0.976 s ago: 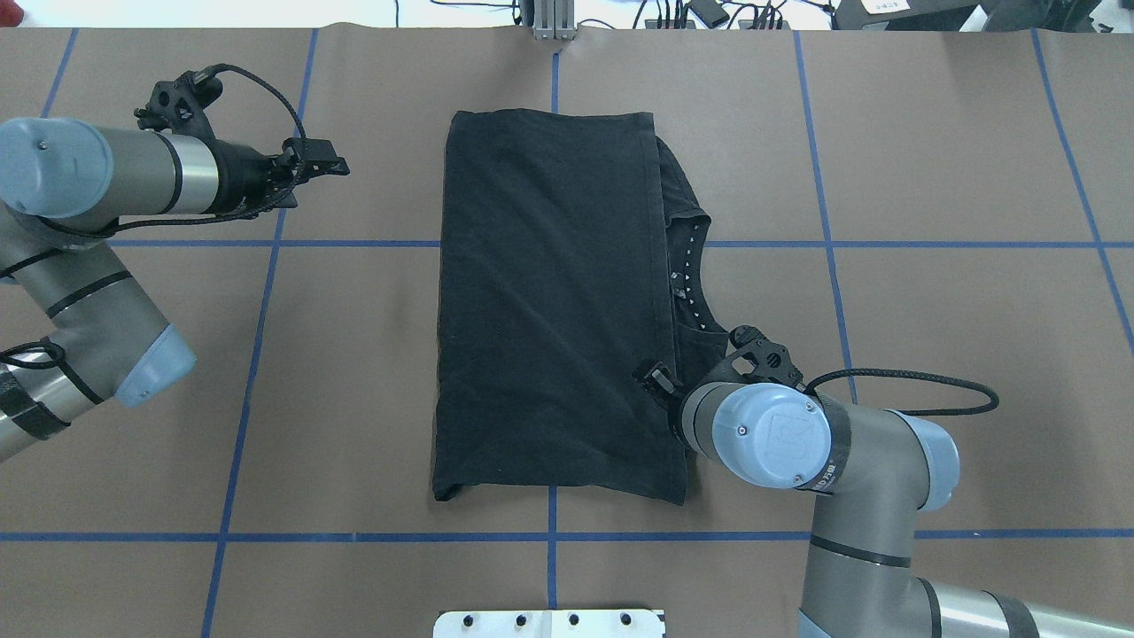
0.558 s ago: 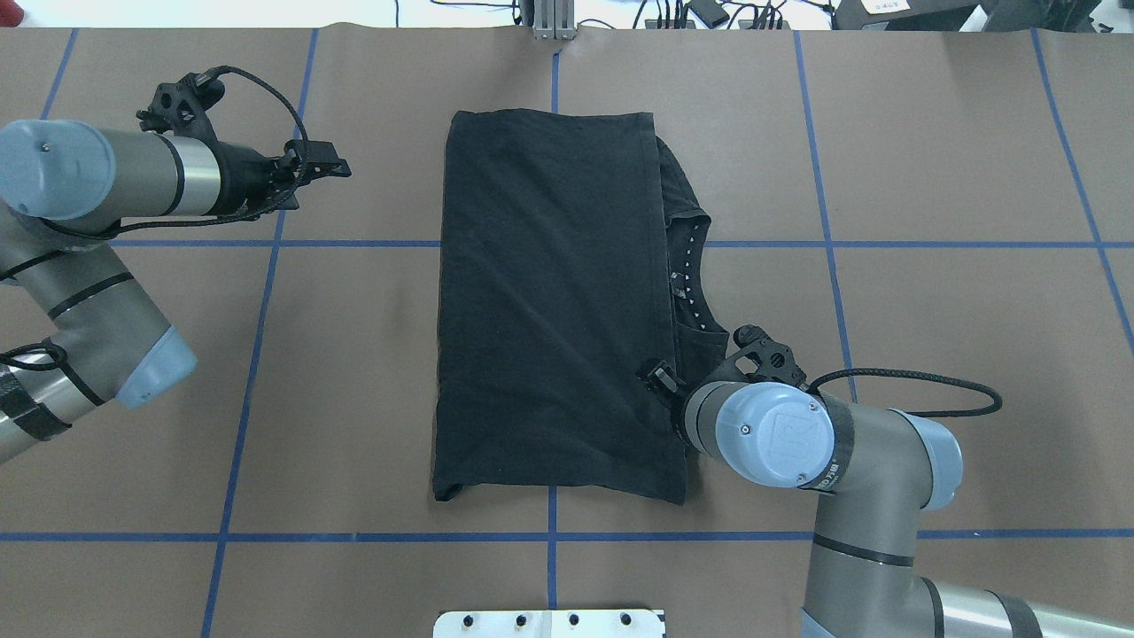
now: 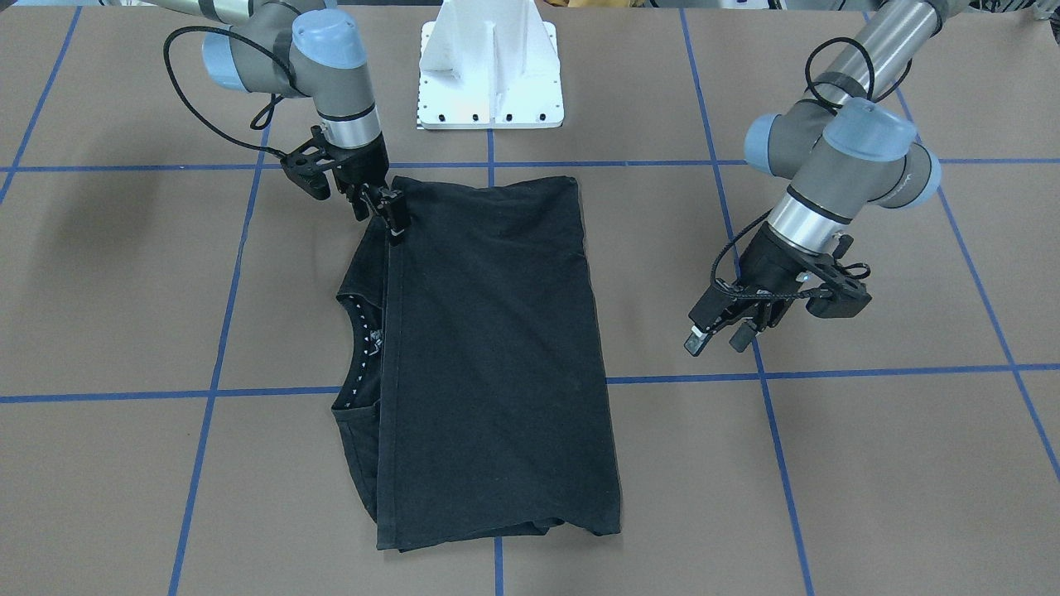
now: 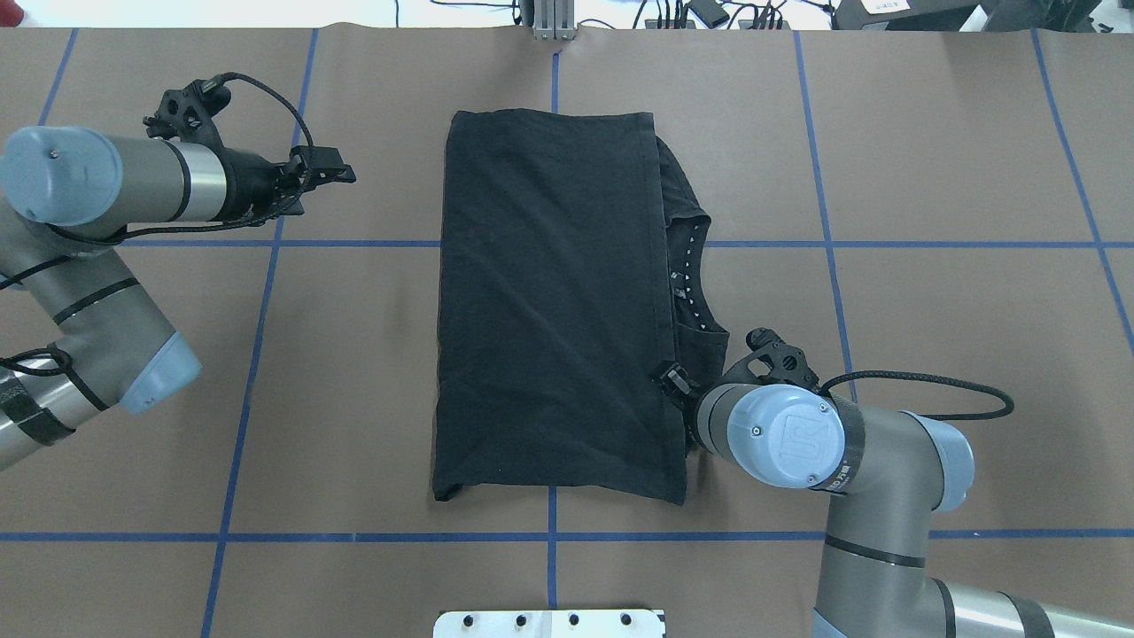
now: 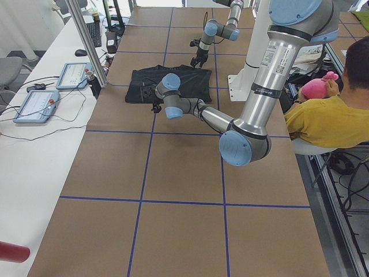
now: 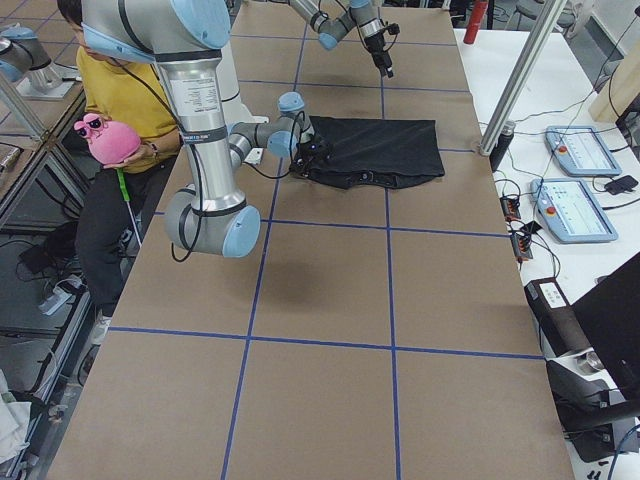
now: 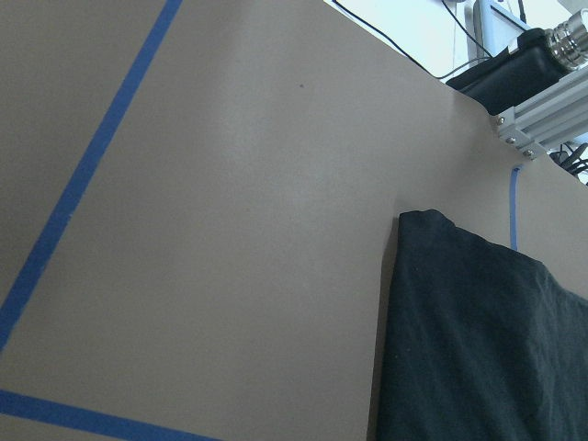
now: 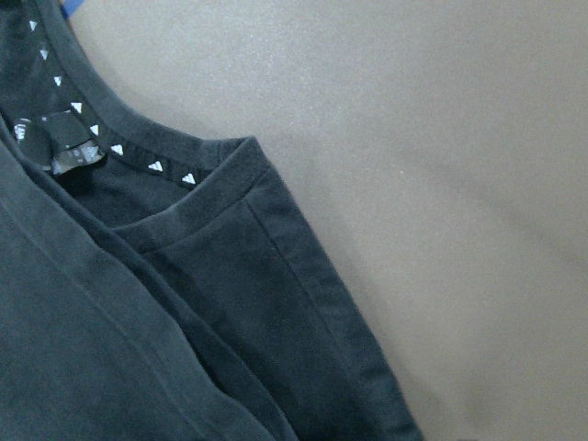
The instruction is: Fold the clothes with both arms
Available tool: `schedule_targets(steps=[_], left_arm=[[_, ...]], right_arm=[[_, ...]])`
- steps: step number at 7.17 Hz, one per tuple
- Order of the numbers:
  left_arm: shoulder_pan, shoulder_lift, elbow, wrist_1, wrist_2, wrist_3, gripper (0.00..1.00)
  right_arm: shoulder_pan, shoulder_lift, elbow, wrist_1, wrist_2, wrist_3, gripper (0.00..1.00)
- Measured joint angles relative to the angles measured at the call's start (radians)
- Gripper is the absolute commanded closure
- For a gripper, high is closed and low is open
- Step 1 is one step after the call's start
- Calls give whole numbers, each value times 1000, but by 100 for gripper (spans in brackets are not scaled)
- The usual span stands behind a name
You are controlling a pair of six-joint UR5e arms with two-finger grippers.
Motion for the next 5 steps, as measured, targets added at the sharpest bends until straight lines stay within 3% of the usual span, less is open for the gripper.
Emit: schedule_targets(steps=[3,4,5], left_arm=[[0,0,1,0,0,0,0],[0,-1,1,0,0,0,0],[0,-1,1,0,0,0,0]], right_arm=[[-13,2,-2,-4,-1,24,13],[-18,2,-3,-5,-1,25,21],[-21,2,-3,-5,-1,26,41]])
